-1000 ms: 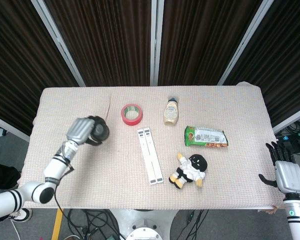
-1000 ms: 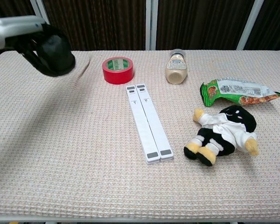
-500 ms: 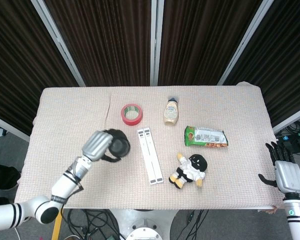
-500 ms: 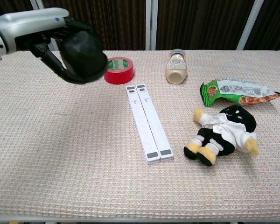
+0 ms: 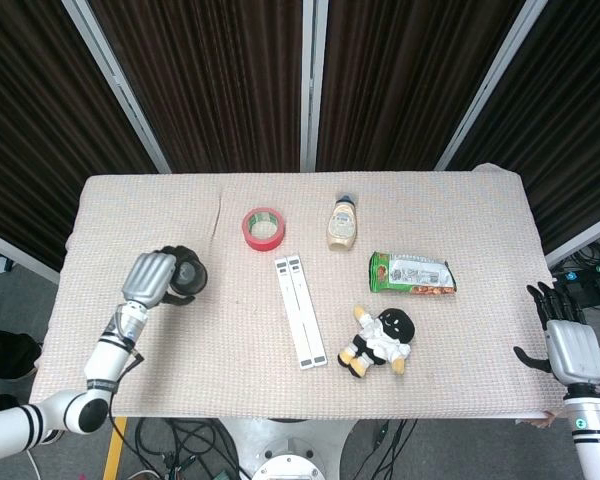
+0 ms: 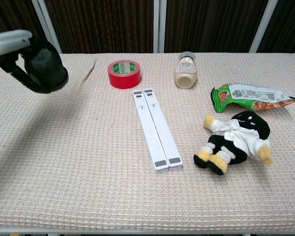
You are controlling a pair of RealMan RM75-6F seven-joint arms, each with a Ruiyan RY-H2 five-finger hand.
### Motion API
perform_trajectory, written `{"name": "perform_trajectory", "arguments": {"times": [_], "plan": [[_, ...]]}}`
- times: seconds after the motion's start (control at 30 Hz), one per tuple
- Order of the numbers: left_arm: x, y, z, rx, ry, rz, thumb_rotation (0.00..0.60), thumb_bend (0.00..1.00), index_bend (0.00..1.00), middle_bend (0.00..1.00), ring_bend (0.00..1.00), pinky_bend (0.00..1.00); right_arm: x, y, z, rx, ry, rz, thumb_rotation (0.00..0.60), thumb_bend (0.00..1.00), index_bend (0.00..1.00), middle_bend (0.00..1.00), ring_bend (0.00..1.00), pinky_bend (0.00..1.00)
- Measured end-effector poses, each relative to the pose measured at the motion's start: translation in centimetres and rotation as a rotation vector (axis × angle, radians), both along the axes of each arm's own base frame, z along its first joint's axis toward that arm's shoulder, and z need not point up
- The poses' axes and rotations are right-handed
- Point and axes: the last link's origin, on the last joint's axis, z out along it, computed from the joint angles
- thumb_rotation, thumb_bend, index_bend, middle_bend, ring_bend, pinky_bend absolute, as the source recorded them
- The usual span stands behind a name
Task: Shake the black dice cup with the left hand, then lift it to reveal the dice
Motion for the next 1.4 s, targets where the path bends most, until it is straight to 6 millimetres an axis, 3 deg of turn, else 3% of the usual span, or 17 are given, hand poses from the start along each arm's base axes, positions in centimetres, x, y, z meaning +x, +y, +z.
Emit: {"name": "perform_trajectory", "arguments": {"times": [0.23, 0.4, 0.5, 0.63, 0.77, 1.03, 1.17, 1.4], "plan": [[-2.5, -1.9, -3.3, -0.097, -0.030, 0.077, 0.600, 0.24, 0.41, 0.47, 0.29, 0.41, 0.5, 0.0, 0.4, -0.011, 0.005, 0.013, 0.600, 0.10, 0.00, 0.00, 0.00, 0.00], [-3.3, -1.9, -3.9, -0.111, -0.030, 0.098, 0.600, 0.24, 0.40, 0.46, 0.28, 0.40, 0.5, -0.2, -0.1, 0.005, 0.004, 0.007, 0.600, 0.10, 0.00, 0.00, 0.00, 0.00], [-3.7, -1.9, -4.2, -0.130, -0.033, 0.111, 0.600, 0.20, 0.35, 0.38, 0.23, 0.36, 0.5, -0.2, -0.3, 0.008, 0.005, 0.008, 0.600, 0.10, 0.00, 0.00, 0.00, 0.00], [-3.8, -2.0, -4.2, -0.155, -0.049, 0.113, 0.600, 0.15, 0.19, 0.18, 0.11, 0.24, 0.7, -0.3, -0.2, 0.004, 0.005, 0.017, 0.600, 0.10, 0.00, 0.00, 0.00, 0.00], [-3.5, -2.0, -4.0, -0.151, -0.074, 0.091, 0.600, 0.12, 0.09, 0.09, 0.05, 0.16, 0.7, -0.2, -0.1, 0.000, 0.006, 0.020, 0.600, 0.10, 0.00, 0.00, 0.00, 0.00], [-3.3, -2.2, -3.5, -0.148, -0.098, 0.057, 0.600, 0.11, 0.09, 0.10, 0.05, 0.16, 0.7, -0.2, 0.0, -0.006, 0.005, 0.016, 0.600, 0.10, 0.00, 0.00, 0.00, 0.00], [-3.5, -2.2, -3.4, -0.159, -0.088, 0.067, 0.600, 0.11, 0.09, 0.17, 0.07, 0.19, 0.7, -0.3, -0.1, -0.007, 0.003, 0.014, 0.600, 0.10, 0.00, 0.00, 0.00, 0.00], [-3.5, -1.9, -3.0, -0.140, -0.092, 0.077, 0.600, 0.12, 0.13, 0.30, 0.19, 0.30, 0.4, -0.2, -0.1, -0.008, 0.002, 0.004, 0.600, 0.10, 0.00, 0.00, 0.00, 0.00]]}}
